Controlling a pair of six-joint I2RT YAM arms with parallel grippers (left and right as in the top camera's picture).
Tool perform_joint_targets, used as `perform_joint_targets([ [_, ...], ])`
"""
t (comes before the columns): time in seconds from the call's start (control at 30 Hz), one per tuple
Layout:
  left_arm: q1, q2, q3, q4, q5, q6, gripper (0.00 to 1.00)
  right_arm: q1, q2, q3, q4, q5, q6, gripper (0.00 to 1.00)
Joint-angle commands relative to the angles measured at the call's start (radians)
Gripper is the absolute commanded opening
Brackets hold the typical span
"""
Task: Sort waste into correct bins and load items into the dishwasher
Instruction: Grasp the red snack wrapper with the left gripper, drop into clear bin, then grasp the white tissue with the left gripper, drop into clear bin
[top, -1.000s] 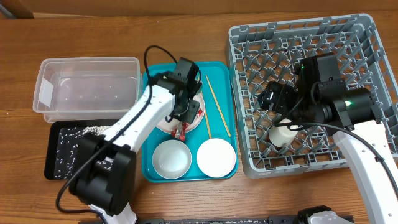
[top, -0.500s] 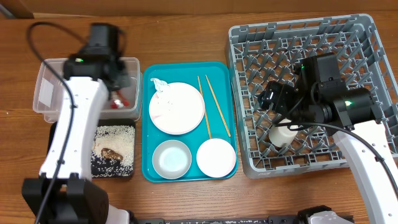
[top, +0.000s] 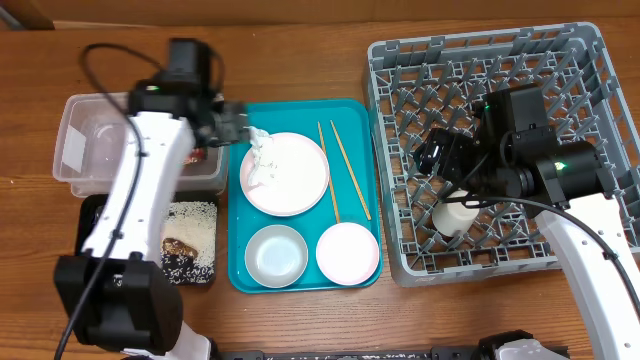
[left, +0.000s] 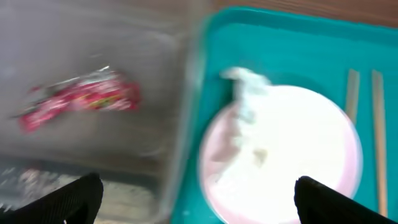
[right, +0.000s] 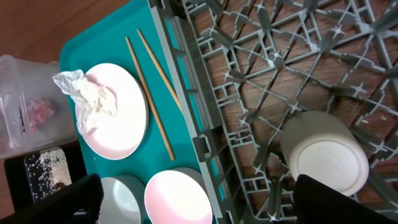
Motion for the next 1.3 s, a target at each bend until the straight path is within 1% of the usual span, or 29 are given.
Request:
perform_joint_targets([
  [0.0,-0.127,0.013,-0.022,0.043,-0.040,0.111,1.00,0.006,0.000,0.020,0.008,0.000,-0.003,1.00],
  [0.1,-0.198,0.070,-0.061,0.102,-0.112,0.128,1.00,0.006,0.000,0.020,0.004,0.000,-0.003,1.00],
  [0.17,-0.219,0.123,-0.073,0.129,-0.120,0.132,1.00,0.006,0.000,0.020,0.003,-0.001,-0.003,1.00],
  [0.3,-0.220,0.224,-0.073,0.157,-0.121,0.132,0.90,0.006,0.000,0.020,0.003,-0.004,-0.003,1.00],
  [0.4,-0.213,0.279,-0.073,0.175,-0.117,0.131,0.87,0.006,0.000,0.020,0.003,-0.004,-0.003,1.00],
  [0.43,-0.213,0.293,-0.073,0.177,-0.115,0.131,0.83,0.006,0.000,0.020,0.003,-0.003,-0.003,1.00],
  [0.47,-0.213,0.303,-0.073,0.177,-0.114,0.131,0.76,0.006,0.000,0.020,0.003,-0.003,-0.003,1.00],
  [0.53,-0.213,0.310,-0.073,0.167,-0.104,0.131,0.57,0.006,0.000,0.020,0.003,-0.004,-0.003,1.00],
  [0.6,-0.213,0.305,-0.067,0.147,-0.097,0.121,0.33,0.006,0.000,0.020,0.003,-0.003,-0.003,1.00],
  [0.63,-0.213,0.304,-0.056,0.127,-0.079,0.120,0.21,0.006,0.000,0.020,0.004,-0.003,-0.003,1.00],
  [0.7,-0.211,0.300,-0.006,0.057,-0.002,0.121,0.04,0.006,0.000,0.020,0.005,-0.003,-0.003,1.00],
  [0.8,-0.194,0.286,0.107,-0.080,0.111,0.149,0.04,0.006,0.000,0.020,0.004,-0.003,-0.003,1.00],
  [0.87,-0.178,0.262,0.188,-0.154,0.162,0.158,0.04,0.006,0.000,0.020,0.003,-0.003,-0.003,1.00],
  [1.0,-0.134,0.182,0.298,-0.234,0.206,0.153,0.04,0.006,0.000,0.020,-0.001,-0.003,-0.003,1.00],
  [1.07,-0.109,0.135,0.311,-0.243,0.186,0.152,0.04,0.006,0.000,0.020,-0.001,-0.003,-0.003,1.00],
  [1.2,-0.043,0.076,0.310,-0.277,-0.009,0.071,0.04,0.006,0.000,0.020,-0.001,-0.003,-0.003,1.00],
  [1.27,-0.005,0.076,0.310,-0.297,-0.065,0.050,0.04,0.006,0.000,0.020,0.000,-0.003,-0.003,1.00],
])
